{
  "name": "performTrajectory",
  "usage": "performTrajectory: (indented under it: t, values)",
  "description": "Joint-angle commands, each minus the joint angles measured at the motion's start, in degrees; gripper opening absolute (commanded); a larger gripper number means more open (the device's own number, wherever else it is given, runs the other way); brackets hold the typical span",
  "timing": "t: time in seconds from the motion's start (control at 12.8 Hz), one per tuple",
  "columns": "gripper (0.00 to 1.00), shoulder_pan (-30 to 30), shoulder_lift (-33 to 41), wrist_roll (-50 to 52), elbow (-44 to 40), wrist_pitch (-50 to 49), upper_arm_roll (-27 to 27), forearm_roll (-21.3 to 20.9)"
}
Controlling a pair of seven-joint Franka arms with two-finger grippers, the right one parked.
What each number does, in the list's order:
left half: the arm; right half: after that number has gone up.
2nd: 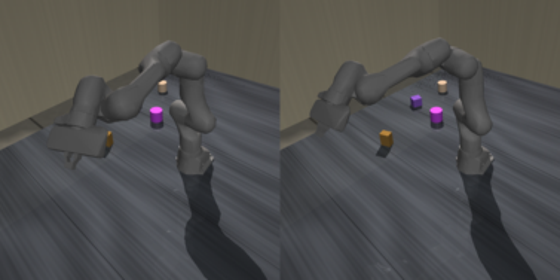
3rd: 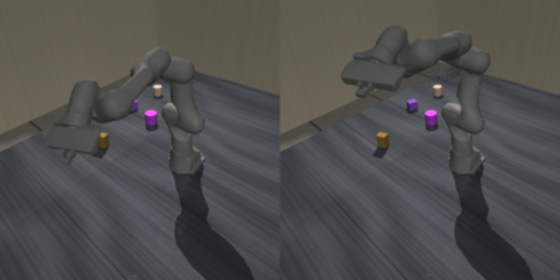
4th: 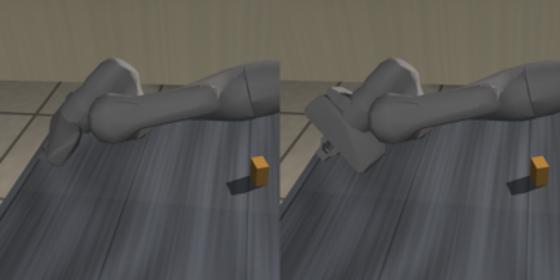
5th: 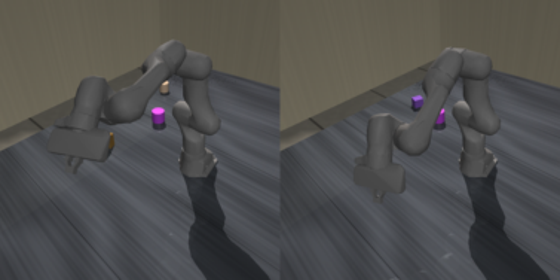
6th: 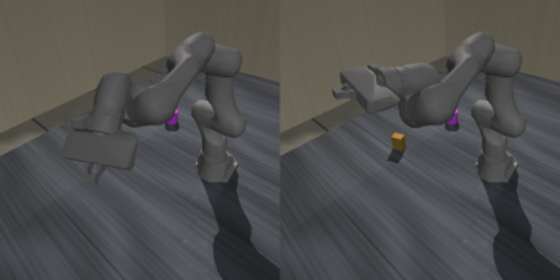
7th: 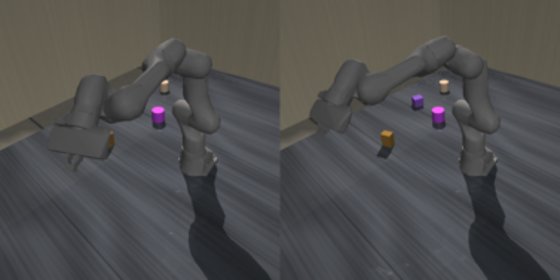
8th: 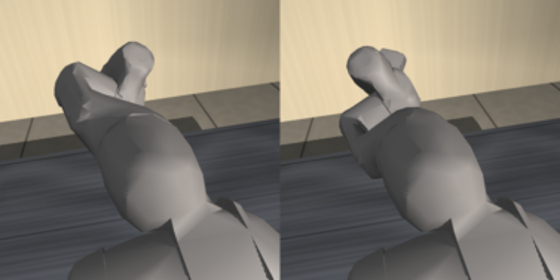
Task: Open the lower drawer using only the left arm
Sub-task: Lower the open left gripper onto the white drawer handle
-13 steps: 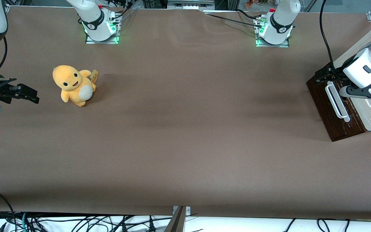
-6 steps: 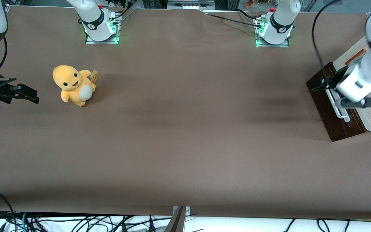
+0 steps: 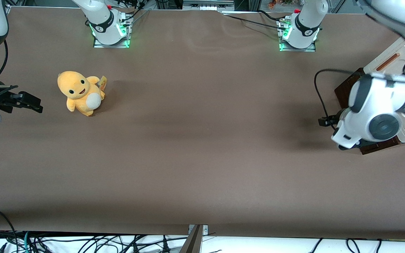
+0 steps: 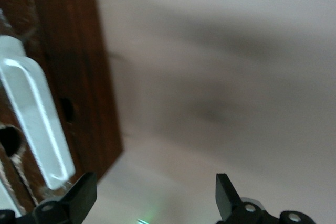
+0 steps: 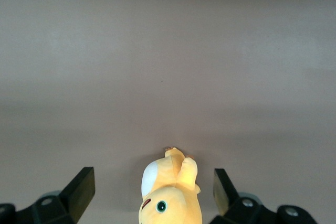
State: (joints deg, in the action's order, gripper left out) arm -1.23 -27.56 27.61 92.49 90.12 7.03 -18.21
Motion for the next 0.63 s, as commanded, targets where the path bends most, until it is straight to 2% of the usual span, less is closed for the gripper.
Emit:
performTrajectory:
  t: [0.0, 0.31, 0.55]
  values:
    - [1.00, 2.5, -4.6, 7.9, -1.3, -1.3, 0.0, -11.4]
    - [1.00, 3.2, -9.8, 9.5, -0.9, -7.7, 0.0, -26.8]
    - [1.00, 3.2, -13.2, 9.5, -0.9, -12.3, -0.2, -34.6]
